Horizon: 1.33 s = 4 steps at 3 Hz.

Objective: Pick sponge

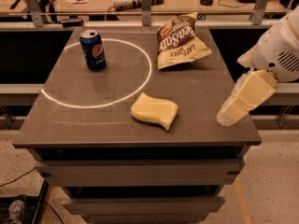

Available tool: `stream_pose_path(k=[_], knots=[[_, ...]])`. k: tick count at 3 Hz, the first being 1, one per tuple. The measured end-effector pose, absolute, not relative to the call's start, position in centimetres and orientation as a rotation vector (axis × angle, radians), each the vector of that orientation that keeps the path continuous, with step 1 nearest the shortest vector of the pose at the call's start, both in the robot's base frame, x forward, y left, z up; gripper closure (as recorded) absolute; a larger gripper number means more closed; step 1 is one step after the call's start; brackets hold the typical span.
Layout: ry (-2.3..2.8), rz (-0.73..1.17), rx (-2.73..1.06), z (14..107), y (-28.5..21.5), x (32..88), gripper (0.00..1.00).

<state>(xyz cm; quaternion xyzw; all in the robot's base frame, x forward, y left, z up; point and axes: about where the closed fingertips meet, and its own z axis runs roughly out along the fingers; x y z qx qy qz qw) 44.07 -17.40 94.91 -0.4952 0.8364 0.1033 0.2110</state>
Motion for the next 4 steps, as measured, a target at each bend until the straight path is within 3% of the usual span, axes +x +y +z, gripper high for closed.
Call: stream_pose_path(k=[2,4], knots=[[2.25,0.416,-1.245,92.4,-12.4,43.1,0.0],[2.119,0.366,-1.306,89.7,-8.0,45.3,0.0]])
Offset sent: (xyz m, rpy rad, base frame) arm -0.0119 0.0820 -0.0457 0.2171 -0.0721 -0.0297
